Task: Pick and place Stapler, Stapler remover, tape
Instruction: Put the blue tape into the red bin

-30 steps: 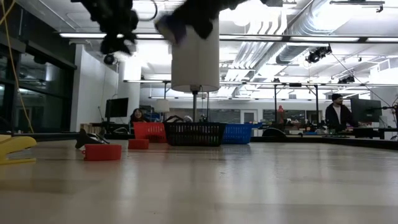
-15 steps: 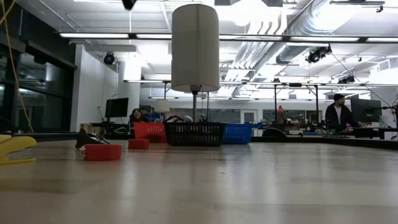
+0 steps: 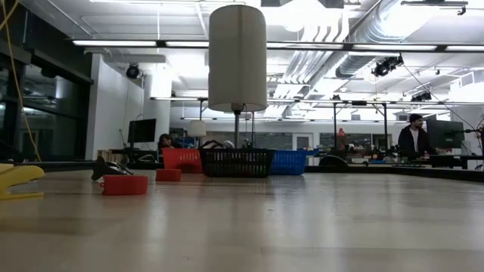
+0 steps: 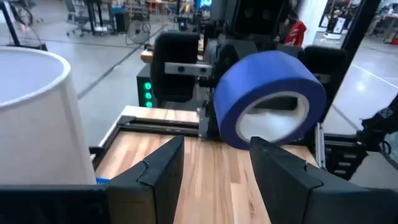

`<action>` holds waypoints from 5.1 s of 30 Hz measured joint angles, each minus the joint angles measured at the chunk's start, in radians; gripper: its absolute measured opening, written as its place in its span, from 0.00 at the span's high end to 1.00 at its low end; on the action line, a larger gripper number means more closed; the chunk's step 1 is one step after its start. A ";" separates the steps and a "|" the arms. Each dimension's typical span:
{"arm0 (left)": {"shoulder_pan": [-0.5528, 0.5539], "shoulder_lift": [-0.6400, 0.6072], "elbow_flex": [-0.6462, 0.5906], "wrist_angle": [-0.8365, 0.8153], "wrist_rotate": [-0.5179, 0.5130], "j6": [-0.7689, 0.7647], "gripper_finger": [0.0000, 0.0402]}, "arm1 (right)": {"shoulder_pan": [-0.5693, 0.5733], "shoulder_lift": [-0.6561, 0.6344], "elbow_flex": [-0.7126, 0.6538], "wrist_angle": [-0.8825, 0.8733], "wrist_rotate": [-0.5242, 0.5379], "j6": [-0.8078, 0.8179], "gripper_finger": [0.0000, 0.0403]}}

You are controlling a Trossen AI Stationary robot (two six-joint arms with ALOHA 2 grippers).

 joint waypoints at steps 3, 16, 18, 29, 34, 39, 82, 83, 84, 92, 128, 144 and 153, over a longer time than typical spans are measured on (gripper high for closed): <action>0.000 0.000 0.000 0.043 0.010 -0.001 0.55 | 0.000 0.000 0.000 0.002 -0.001 -0.001 0.92; 0.001 0.000 0.000 0.116 0.051 0.004 0.55 | -0.031 0.001 0.000 0.112 -0.098 0.077 0.92; 0.001 0.000 0.000 0.118 0.052 0.004 0.55 | -0.037 0.001 0.000 0.131 -0.110 0.098 0.92; 0.001 0.000 0.001 0.159 0.091 0.004 0.55 | -0.030 0.017 0.000 0.165 -0.050 0.129 0.92; 0.001 0.006 0.001 0.162 0.073 0.020 0.55 | -0.027 0.019 0.000 0.169 -0.019 0.122 0.92; 0.003 0.023 0.001 0.176 0.044 0.023 0.55 | -0.027 0.019 0.000 0.167 -0.006 0.112 0.92; 0.003 0.070 0.001 0.134 -0.180 0.049 0.91 | -0.040 -0.052 0.000 -0.095 0.030 0.156 0.59; 0.003 0.069 0.001 0.124 -0.202 0.049 0.91 | -0.044 -0.062 0.000 -0.123 0.026 0.155 0.59; 0.004 0.066 0.001 0.112 -0.219 0.049 0.91 | -0.048 -0.075 0.000 -0.149 0.025 0.152 0.59; 0.004 0.039 0.000 -0.079 -0.342 0.046 0.91 | -0.056 -0.164 0.000 -0.404 0.077 0.086 0.59; 0.320 0.360 -0.155 -0.288 -0.488 -0.217 0.91 | -0.056 -0.261 0.000 -1.266 0.575 -0.025 0.60; 0.607 0.601 -0.161 -0.066 -0.264 -0.137 0.91 | -0.056 -0.261 0.000 -1.267 0.697 0.050 0.61; 0.589 0.684 -0.161 0.042 -0.288 -0.163 0.91 | -0.057 -0.261 0.000 -1.268 0.769 0.094 0.61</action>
